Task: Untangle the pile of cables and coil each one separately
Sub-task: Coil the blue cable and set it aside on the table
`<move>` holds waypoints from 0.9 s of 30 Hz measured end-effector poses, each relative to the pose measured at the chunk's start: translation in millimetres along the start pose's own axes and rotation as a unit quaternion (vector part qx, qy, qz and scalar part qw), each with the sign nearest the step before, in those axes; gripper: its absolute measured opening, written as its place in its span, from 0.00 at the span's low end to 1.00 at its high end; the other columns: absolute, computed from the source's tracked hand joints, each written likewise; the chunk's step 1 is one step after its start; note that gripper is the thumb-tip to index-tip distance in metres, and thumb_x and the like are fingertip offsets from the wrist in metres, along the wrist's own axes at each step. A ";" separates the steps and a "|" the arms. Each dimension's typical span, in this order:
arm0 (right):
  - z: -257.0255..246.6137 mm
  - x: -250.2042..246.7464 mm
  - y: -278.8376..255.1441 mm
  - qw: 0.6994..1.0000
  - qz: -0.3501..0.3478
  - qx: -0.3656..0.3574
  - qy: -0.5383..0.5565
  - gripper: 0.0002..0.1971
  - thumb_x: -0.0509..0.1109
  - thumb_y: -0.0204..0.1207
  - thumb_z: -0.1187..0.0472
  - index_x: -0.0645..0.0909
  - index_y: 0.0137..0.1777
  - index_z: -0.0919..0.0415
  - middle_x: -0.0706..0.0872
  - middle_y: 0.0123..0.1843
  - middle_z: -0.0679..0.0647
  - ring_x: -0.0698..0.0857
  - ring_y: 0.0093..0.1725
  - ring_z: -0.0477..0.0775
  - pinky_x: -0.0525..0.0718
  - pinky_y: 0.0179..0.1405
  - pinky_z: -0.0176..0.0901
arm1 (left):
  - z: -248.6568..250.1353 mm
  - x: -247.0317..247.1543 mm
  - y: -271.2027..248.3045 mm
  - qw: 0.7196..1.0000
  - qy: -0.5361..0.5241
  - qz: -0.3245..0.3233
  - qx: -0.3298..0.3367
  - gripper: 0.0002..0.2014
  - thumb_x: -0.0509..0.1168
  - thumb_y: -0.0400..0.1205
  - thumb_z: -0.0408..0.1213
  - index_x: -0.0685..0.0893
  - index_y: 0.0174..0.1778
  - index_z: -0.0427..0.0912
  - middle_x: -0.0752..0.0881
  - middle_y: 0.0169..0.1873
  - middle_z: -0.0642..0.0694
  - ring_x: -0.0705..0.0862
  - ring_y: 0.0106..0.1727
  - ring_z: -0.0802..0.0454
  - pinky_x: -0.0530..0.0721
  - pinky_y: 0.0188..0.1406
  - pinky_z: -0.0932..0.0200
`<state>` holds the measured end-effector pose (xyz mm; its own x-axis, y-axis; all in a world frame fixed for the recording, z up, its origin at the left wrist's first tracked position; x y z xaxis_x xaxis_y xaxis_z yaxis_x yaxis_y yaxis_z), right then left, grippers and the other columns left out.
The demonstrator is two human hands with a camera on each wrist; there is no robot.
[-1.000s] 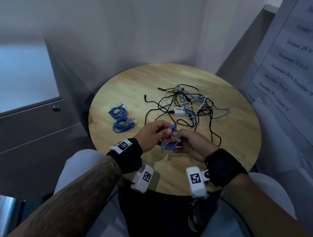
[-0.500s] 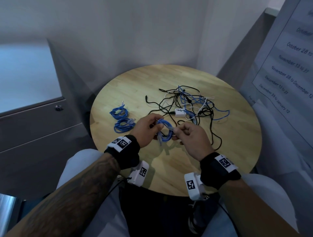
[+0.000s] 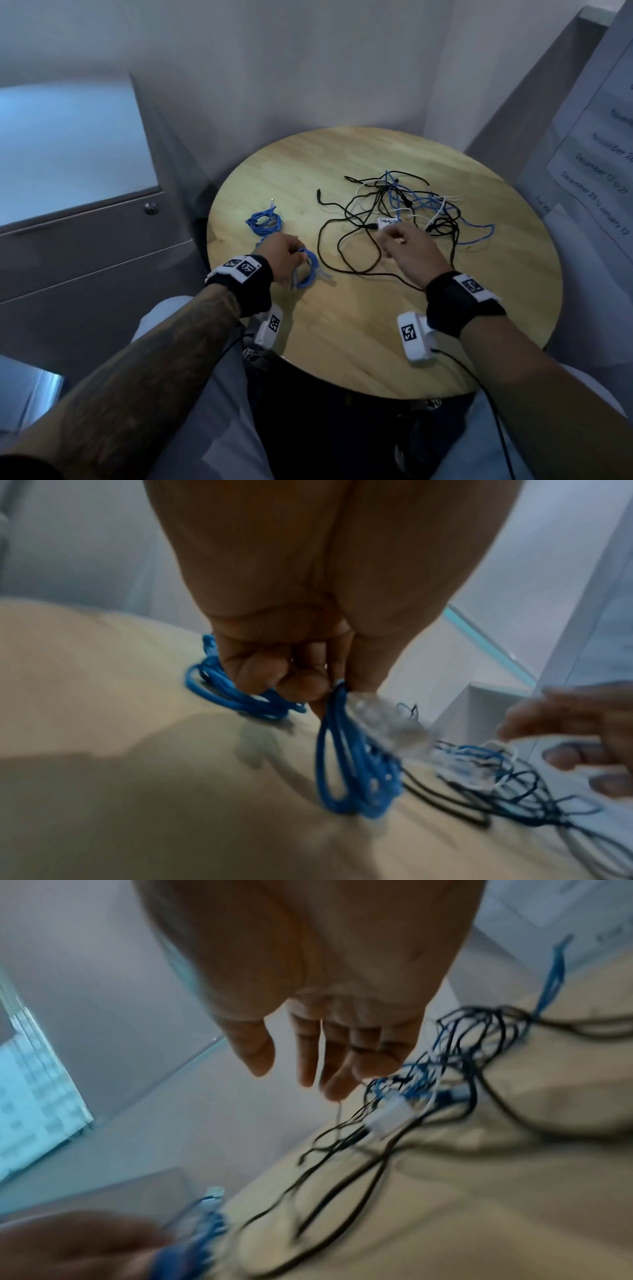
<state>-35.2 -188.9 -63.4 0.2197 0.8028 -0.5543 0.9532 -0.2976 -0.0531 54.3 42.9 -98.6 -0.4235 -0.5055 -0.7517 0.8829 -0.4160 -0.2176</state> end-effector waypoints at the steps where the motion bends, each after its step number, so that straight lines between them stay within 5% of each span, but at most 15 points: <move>1: 0.8 -10.1 13.2 0.999 0.031 -0.006 -0.040 0.10 0.69 0.83 0.48 0.84 0.54 0.54 0.84 0.56 0.46 0.83 0.55 0.50 0.77 0.54 0.45 | -4.7 -1.2 -0.4 0.999 0.037 -0.002 -0.009 0.09 0.64 0.86 0.38 0.87 0.48 0.38 0.88 0.44 0.39 0.84 0.41 0.45 0.80 0.41 0.54; 5: 22.6 -21.0 57.9 0.965 0.002 0.043 -0.257 0.09 0.67 0.83 0.51 0.81 0.54 0.56 0.78 0.67 0.56 0.80 0.60 0.61 0.80 0.59 0.50 | -17.2 -14.0 -2.3 0.987 0.151 0.020 -0.045 0.10 0.63 0.84 0.37 0.88 0.50 0.37 0.88 0.49 0.38 0.85 0.50 0.40 0.82 0.49 0.53; 7: 33.9 -16.6 67.6 0.946 -0.046 0.065 -0.314 0.10 0.65 0.83 0.54 0.84 0.55 0.59 0.82 0.64 0.59 0.82 0.58 0.65 0.82 0.57 0.51 | -23.0 -16.8 -2.9 0.983 0.169 0.028 -0.069 0.11 0.63 0.84 0.38 0.88 0.53 0.37 0.89 0.50 0.38 0.86 0.51 0.41 0.85 0.54 0.48; 10: 37.1 -21.0 72.6 0.947 -0.027 0.066 -0.313 0.08 0.66 0.83 0.57 0.85 0.54 0.60 0.86 0.59 0.59 0.84 0.55 0.65 0.82 0.52 0.49 | -25.0 -19.2 -6.9 0.980 0.176 0.027 -0.093 0.12 0.66 0.82 0.43 0.88 0.53 0.39 0.89 0.49 0.39 0.86 0.49 0.42 0.86 0.53 0.50; 14: 32.4 -48.9 68.5 0.973 0.071 0.064 -0.209 0.09 0.68 0.83 0.61 0.86 0.60 0.57 0.88 0.59 0.58 0.85 0.56 0.64 0.82 0.54 0.48 | -0.7 -41.5 -23.8 0.969 0.218 0.089 -0.076 0.11 0.62 0.84 0.47 0.85 0.50 0.45 0.87 0.45 0.44 0.84 0.43 0.45 0.83 0.42 0.52; 18: 14.5 -94.9 57.6 0.983 0.184 -0.001 0.018 0.09 0.70 0.82 0.61 0.90 0.57 0.59 0.90 0.54 0.55 0.86 0.52 0.52 0.78 0.51 0.40 | 65.1 -69.0 -27.2 0.983 0.034 0.177 0.044 0.06 0.64 0.83 0.46 0.86 0.45 0.52 0.85 0.37 0.57 0.84 0.40 0.53 0.82 0.41 0.58; 20: 6.6 -111.9 55.3 0.970 0.204 -0.015 0.130 0.09 0.70 0.81 0.62 0.90 0.56 0.57 0.90 0.50 0.48 0.84 0.44 0.42 0.78 0.48 0.38 | 106.6 -72.7 -12.0 0.976 -0.014 0.187 0.115 0.06 0.66 0.83 0.45 0.85 0.51 0.51 0.85 0.43 0.58 0.82 0.40 0.56 0.80 0.43 0.60; 24: -11.6 -127.8 54.8 0.944 0.194 -0.038 0.264 0.09 0.70 0.80 0.64 0.91 0.48 0.51 0.88 0.39 0.39 0.76 0.37 0.44 0.77 0.40 0.38 | 184.1 -32.2 39.5 0.973 -0.046 0.100 0.205 0.26 0.71 0.80 0.47 0.74 0.73 0.50 0.77 0.65 0.51 0.81 0.51 0.55 0.76 0.53 0.62; 27: -27.3 -131.5 54.0 0.925 0.160 -0.071 0.338 0.09 0.68 0.81 0.66 0.89 0.48 0.54 0.87 0.39 0.41 0.74 0.35 0.45 0.77 0.41 0.38 | 216.0 16.5 75.8 0.975 -0.083 -0.001 0.206 0.31 0.74 0.77 0.47 0.71 0.75 0.49 0.73 0.75 0.47 0.79 0.67 0.50 0.78 0.64 0.55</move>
<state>-6.9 -296.4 29.3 0.5298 0.8387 0.1259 0.8237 -0.5442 0.1595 70.4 -160.2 7.0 -0.4822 -0.6063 -0.6324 0.7405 -0.6678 0.0757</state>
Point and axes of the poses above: each hand's wrist, its own y-axis towards the middle knuckle, its own x-axis out of the palm, z = x × y, the point moved 8 cm from there along y, towards the middle knuckle
